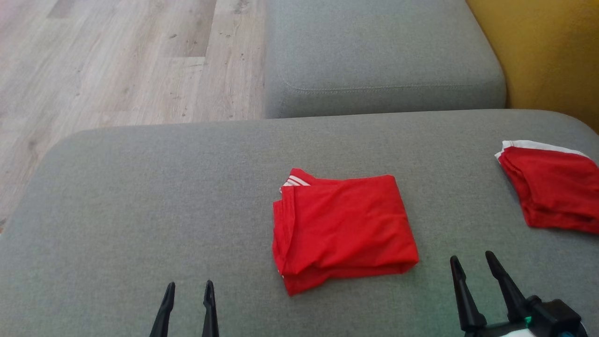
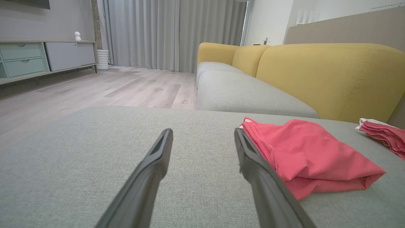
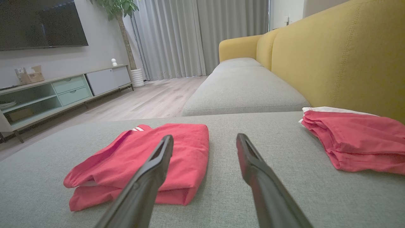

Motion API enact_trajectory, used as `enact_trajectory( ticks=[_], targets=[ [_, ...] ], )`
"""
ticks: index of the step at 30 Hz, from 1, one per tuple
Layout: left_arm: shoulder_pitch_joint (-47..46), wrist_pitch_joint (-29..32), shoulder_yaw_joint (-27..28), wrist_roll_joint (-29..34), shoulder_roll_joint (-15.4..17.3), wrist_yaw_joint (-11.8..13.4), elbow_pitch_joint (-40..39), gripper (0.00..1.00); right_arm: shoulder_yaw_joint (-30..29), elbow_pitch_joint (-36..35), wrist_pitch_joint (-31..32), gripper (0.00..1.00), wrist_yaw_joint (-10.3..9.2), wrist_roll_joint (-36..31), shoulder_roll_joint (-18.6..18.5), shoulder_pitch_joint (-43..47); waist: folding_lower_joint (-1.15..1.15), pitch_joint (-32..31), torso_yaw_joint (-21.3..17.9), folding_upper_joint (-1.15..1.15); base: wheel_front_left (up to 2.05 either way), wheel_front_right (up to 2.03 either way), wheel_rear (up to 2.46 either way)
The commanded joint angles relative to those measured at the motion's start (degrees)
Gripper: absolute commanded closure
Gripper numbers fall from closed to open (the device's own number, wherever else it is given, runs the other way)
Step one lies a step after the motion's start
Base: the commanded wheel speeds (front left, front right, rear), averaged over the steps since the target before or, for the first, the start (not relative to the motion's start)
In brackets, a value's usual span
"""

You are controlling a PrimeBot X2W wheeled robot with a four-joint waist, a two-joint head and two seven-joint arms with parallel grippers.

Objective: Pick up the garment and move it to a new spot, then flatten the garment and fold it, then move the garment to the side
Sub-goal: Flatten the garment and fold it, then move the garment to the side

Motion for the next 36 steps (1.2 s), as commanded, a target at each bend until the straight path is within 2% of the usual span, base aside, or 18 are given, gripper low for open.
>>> enact_trajectory(
  ticks=[1,17,26,32,36],
  targets=[
    [-1.7,-0.5,1.9,0.5,-0.4,-0.2,-1.6,0.00,0.9,-1.7,-0.6,0.00,0.21,-0.3,-0.7,-1.3,0.00,0.0,0.1,0.00,0.00,0.00,0.00],
    [-3.3,-0.5,1.4,2.5,-0.4,0.0,-1.8,0.00,1.0,1.4,-0.6,0.00,0.21,1.1,0.0,-4.4,0.00,2.9,1.7,0.00,0.00,0.00,0.00],
    [-4.7,-0.5,0.0,2.7,-0.4,0.3,-1.5,0.00,3.4,11.5,-0.4,0.00,0.21,7.2,-0.6,-13.8,0.00,6.4,4.2,0.00,0.00,0.00,0.00],
    [-6.2,-0.5,-1.0,2.7,-0.4,0.3,-1.5,0.00,3.5,18.9,5.9,0.00,0.21,13.6,-1.4,-20.7,0.00,9.1,6.0,0.00,0.00,0.00,0.00],
    [-7.4,-0.5,-1.8,2.7,-0.4,0.5,-1.4,0.00,4.0,24.0,12.3,0.00,0.21,17.4,-2.8,-26.2,0.00,11.1,7.0,0.00,0.00,0.00,0.00]
  ],
)
